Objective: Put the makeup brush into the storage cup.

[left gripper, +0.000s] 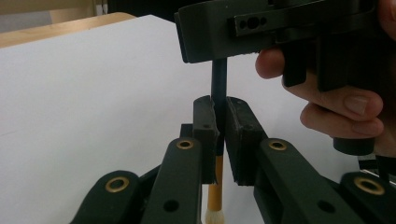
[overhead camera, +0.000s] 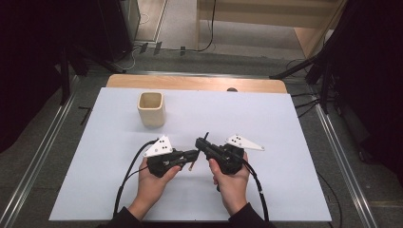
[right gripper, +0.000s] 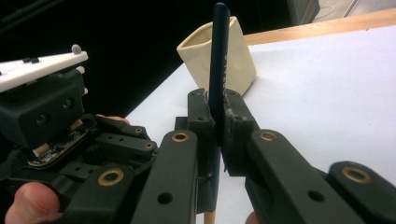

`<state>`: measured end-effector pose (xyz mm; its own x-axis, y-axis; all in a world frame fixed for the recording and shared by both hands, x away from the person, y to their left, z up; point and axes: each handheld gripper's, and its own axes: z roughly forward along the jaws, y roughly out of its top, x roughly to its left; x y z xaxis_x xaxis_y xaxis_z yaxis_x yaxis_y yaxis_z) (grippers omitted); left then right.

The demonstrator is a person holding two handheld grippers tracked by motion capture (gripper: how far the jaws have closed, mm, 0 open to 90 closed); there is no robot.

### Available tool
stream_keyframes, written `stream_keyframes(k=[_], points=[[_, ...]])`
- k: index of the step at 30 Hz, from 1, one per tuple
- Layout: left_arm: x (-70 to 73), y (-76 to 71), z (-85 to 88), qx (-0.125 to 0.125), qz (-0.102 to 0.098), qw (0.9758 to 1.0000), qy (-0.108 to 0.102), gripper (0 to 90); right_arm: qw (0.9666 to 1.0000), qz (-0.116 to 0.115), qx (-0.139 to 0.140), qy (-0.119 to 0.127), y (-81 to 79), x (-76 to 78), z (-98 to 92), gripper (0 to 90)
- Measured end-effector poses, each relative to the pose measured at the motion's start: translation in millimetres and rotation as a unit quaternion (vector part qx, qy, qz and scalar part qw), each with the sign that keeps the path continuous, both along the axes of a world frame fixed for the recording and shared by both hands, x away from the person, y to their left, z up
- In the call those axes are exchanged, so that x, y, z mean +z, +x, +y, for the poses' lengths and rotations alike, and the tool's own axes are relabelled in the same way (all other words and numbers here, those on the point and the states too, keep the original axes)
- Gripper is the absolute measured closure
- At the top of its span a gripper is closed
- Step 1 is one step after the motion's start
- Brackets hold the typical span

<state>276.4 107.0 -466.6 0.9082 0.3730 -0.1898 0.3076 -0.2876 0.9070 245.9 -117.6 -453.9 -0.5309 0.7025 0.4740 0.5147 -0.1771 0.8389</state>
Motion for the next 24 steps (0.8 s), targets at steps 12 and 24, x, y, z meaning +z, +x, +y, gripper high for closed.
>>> stream_keyframes(k=[12, 24], points=[[-4.6, 0.0, -10.5, -0.002, 0.017, 0.9989, 0.045, 66.4, 0.9991, -0.028, 0.0, -0.03, -2.3, 9.1, -0.7, 85.7], [-3.3, -2.3, -10.9, 0.002, 0.006, 0.9986, 0.052, 84.5, 0.998, -0.041, -0.006, -0.048, -6.3, 12.2, 5.4, 80.5]])
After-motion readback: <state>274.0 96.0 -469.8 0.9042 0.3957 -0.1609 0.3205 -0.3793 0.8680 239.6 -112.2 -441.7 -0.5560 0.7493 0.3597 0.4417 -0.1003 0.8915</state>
